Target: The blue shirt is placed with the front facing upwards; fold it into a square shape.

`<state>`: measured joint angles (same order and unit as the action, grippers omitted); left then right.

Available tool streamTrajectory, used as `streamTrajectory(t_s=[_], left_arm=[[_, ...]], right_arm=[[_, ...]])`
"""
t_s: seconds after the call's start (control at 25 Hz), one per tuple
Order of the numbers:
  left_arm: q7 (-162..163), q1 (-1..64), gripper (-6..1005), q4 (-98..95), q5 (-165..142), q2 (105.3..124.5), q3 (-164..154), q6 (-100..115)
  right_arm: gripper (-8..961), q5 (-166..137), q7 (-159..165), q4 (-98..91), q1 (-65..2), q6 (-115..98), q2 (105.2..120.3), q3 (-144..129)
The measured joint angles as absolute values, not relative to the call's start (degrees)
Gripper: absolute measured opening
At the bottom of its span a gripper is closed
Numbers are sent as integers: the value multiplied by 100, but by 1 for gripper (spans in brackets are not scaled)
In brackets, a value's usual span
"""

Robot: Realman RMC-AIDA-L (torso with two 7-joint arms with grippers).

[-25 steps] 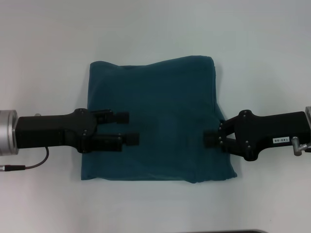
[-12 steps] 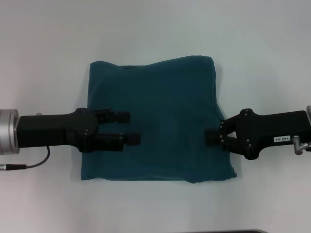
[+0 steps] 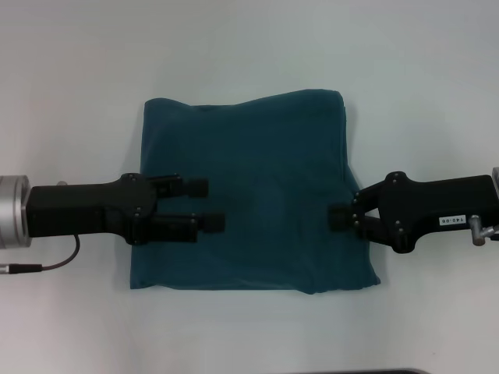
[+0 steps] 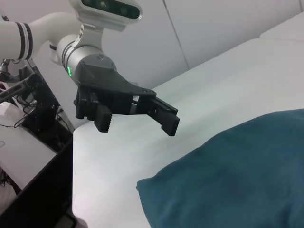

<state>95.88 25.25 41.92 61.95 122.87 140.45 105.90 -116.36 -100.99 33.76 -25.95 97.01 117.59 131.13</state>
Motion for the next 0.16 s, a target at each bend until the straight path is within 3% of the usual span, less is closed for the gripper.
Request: streamTrajectory(t_s=[0.16], left_arm=[[9588, 2514, 889, 4192, 6192, 12287, 14046, 10591]], right_arm=[[111, -11636, -10099, 3375, -2598, 9700, 11759, 13117]])
